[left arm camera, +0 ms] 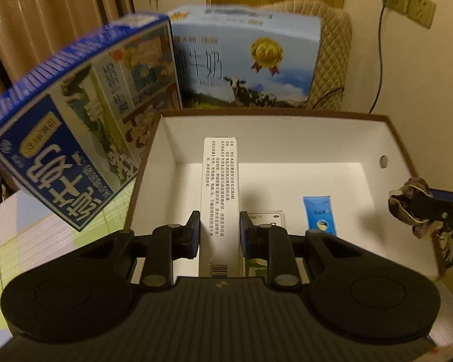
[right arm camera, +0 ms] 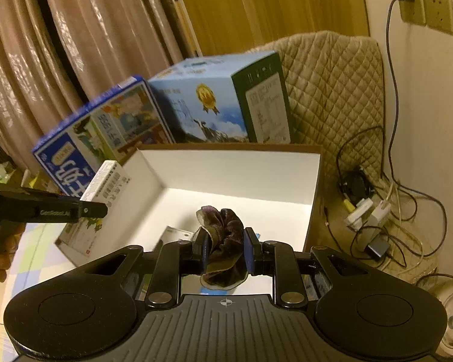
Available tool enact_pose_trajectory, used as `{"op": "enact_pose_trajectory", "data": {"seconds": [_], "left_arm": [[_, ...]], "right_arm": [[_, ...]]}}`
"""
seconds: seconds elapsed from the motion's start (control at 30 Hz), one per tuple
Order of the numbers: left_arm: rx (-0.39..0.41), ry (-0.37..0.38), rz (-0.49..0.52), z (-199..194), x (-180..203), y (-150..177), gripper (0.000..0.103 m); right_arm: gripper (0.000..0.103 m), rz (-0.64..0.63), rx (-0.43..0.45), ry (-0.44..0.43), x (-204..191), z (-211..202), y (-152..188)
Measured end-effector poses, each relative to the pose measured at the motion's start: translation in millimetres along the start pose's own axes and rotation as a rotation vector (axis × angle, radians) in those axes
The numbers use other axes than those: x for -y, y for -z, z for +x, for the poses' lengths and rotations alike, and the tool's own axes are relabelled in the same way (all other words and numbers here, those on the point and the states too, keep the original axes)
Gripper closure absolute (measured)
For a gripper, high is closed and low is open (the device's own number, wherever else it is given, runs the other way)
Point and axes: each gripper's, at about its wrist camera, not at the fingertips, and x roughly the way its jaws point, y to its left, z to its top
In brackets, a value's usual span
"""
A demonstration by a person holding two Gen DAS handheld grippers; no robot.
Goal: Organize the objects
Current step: 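Release the white medicine box into the brown box with the left tool while the right tool drops the scrunchie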
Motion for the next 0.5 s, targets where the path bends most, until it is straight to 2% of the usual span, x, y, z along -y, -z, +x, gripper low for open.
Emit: {"op": "enact_pose_trajectory", "data": {"seconds": [0.3,0.5], "left_arm": [[-0.113,-0.002,0.014,60.8,-0.6,1.1,0.082],[-0.128,-0.005,0.026,77.6,-2.5,5.0,0.082]], "right_arm": [[0.083,-0.012,-0.067,0.030,5.0,30.4,-0.7],[0.083,-0.030,-0.092,0.050,5.3,42.5,-0.8]]}}
